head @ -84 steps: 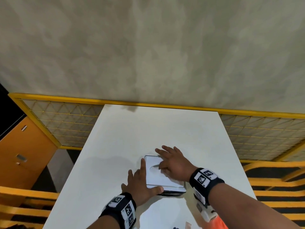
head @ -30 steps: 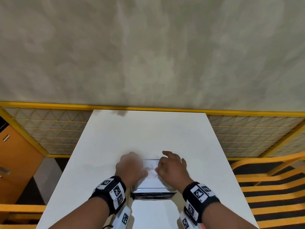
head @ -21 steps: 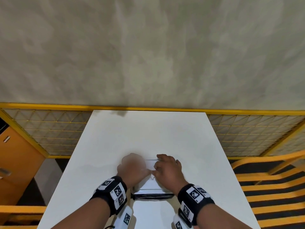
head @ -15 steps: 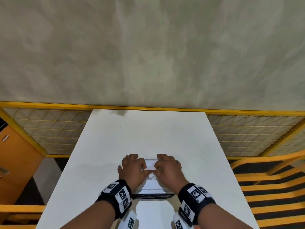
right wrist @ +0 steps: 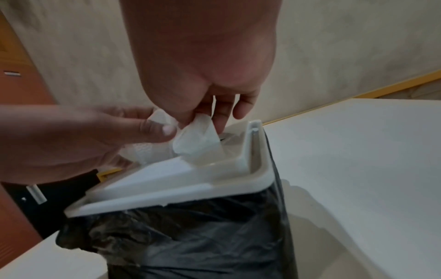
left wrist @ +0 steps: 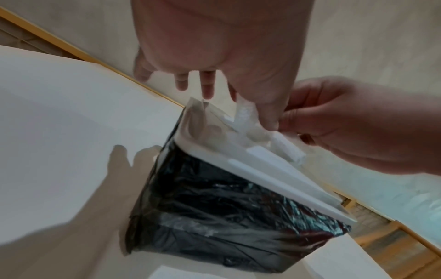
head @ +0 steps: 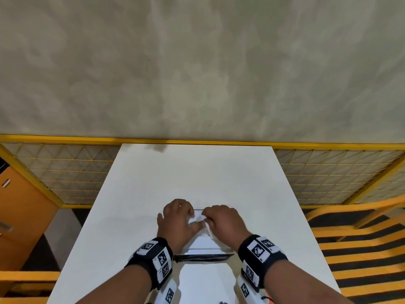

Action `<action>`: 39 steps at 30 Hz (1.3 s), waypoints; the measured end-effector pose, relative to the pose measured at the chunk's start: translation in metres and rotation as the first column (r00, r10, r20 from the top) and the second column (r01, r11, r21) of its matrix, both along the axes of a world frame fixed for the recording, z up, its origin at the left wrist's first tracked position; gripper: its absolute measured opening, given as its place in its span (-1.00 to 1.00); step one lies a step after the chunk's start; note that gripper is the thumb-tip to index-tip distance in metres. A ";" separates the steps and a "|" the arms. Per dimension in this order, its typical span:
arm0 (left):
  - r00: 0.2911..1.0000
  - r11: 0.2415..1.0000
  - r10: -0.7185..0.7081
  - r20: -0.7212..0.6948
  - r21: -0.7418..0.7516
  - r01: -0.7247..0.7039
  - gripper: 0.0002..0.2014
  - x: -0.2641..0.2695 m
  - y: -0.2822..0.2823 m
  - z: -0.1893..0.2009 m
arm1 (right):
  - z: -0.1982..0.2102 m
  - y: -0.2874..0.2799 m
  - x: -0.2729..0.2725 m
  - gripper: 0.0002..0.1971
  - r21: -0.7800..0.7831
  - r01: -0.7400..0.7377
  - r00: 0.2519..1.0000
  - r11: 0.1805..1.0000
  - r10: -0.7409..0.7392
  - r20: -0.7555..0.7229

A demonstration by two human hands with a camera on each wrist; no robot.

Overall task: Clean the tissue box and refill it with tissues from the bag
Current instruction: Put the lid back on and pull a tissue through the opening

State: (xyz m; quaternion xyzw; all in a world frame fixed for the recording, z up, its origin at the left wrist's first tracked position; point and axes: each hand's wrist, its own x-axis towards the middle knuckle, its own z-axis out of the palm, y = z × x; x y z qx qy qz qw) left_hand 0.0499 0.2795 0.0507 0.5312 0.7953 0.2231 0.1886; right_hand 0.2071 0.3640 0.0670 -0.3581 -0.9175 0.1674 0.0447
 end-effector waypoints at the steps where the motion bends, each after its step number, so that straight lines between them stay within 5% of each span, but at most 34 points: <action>1: 1.000 1.000 -0.013 0.001 -0.005 0.013 -0.68 -0.002 0.000 0.000 | 0.001 0.001 -0.001 -0.80 0.008 -0.008 0.999 1.000 0.008 0.031; 4: 0.998 0.998 0.023 0.056 -0.059 -0.020 -0.84 -0.008 -0.001 0.000 | 0.005 0.003 -0.001 -0.72 -0.044 0.052 0.998 0.998 -0.053 -0.027; 7: 0.989 0.995 0.076 0.128 -0.077 -0.066 -0.85 -0.013 0.000 0.002 | 0.009 -0.005 0.002 -0.41 -0.050 0.085 0.996 0.995 -0.085 0.004; 10: 0.987 0.993 0.076 0.142 -0.097 -0.062 -0.83 -0.016 0.005 0.004 | 0.009 -0.011 0.005 -0.61 0.065 0.059 0.996 0.996 -0.063 0.063; 15: 0.986 0.988 0.052 0.161 -0.151 -0.027 -0.84 -0.023 0.009 0.010 | 0.020 0.012 0.016 -0.89 -0.289 0.232 0.959 0.929 -0.268 -0.091; 22: 0.969 0.990 0.018 0.247 -0.139 0.017 -0.96 -0.029 0.011 0.015 | 0.009 0.026 0.024 -0.68 -0.386 0.206 0.964 0.899 -0.254 -0.077; 28: 0.963 0.985 -0.039 0.266 -0.153 0.082 -0.72 -0.034 0.007 0.016 | 0.000 0.019 0.030 -0.81 -0.403 0.203 0.947 0.892 -0.283 -0.149; 33: 0.963 0.978 -0.088 0.254 -0.162 0.132 -0.66 -0.036 0.000 0.025 | 0.009 0.006 0.039 -0.85 -0.509 0.235 0.816 0.828 -0.452 -0.359; 36: 0.961 0.988 -0.047 0.273 -0.132 0.086 -0.45 -0.037 -0.007 0.027 | 0.004 -0.005 0.056 -0.88 -0.598 0.286 0.718 0.749 -0.581 -0.384; 39: 0.928 0.988 0.040 0.370 -0.152 0.018 -0.22 -0.038 -0.019 0.022 | -0.006 -0.016 0.074 -0.84 -0.726 0.329 0.682 0.604 -0.684 -0.260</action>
